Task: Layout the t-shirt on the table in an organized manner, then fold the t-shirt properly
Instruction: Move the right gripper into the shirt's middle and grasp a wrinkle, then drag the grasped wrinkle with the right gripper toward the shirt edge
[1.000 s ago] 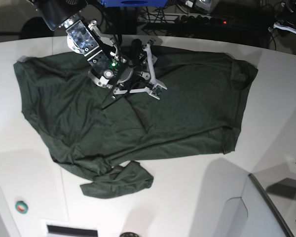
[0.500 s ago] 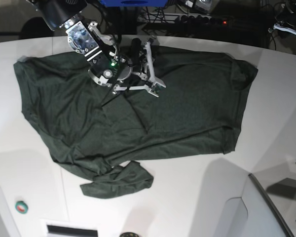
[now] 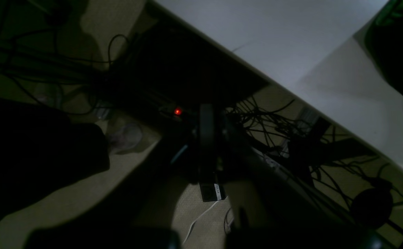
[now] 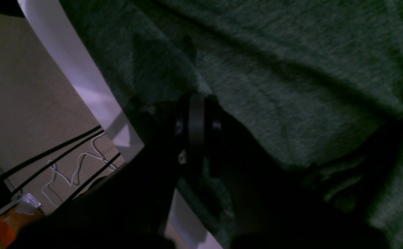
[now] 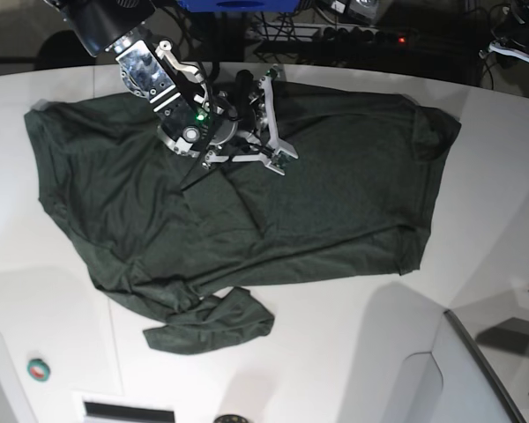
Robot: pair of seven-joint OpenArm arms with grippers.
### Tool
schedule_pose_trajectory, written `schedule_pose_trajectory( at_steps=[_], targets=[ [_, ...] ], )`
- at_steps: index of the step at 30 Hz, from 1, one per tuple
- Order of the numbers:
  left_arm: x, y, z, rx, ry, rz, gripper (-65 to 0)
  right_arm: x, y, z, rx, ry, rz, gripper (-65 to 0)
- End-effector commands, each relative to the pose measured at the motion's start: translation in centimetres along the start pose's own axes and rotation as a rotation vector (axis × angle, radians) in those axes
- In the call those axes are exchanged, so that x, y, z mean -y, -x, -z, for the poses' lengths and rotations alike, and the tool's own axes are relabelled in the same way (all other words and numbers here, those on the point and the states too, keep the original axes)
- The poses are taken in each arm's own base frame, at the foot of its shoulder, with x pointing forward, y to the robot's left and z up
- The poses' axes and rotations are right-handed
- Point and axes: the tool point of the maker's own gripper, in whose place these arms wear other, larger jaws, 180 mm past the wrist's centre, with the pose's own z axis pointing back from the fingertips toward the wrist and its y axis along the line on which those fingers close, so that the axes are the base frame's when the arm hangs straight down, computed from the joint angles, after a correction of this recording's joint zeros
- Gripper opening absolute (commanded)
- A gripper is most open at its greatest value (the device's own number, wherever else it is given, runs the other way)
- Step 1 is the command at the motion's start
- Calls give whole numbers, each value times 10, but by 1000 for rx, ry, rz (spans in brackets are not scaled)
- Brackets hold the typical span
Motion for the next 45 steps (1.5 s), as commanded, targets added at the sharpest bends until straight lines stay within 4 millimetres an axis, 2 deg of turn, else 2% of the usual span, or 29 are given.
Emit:
schedule_pose_trajectory(
  at_steps=[1, 5, 11, 14, 16, 19, 21, 30, 36, 39, 45],
  targets=[
    [-6, -12, -5, 32, -8, 15, -650, 2, -17, -6, 50, 0, -12, -636],
    [-6, -12, -5, 32, -8, 15, -650, 4, -29, -14, 91, 14, -26, -636],
    [-7, -11, -5, 31, -9, 15, -650, 39, -31, -28, 102, 85, 47, -636],
    [-7, -11, -5, 31, -9, 15, -650, 44, -31, -30, 103, 94, 52, -629],
    [-6, -12, -4, 33, -7, 14, -650, 44, -25, -30, 67, 93, 55, -602],
    [-6, -13, -4, 35, -7, 14, -650, 39, -20, -28, 38, 82, 54, -473],
    [-5, -13, -4, 36, -6, 13, -650, 38, -19, -26, 36, 78, 57, -434],
    [-5, -13, -4, 36, -6, 13, -650, 36, -18, -26, 30, 74, 57, -429],
    [-5, -13, -4, 36, -6, 13, -650, 27, -1, -12, -27, 42, 61, -429],
    [-5, -13, -4, 36, -6, 13, -650, 20, -6, -9, -9, 27, 37, -429],
    [-6, -12, -5, 32, -8, 15, -650, 18, -7, -8, -7, 25, 34, -429]
  ],
)
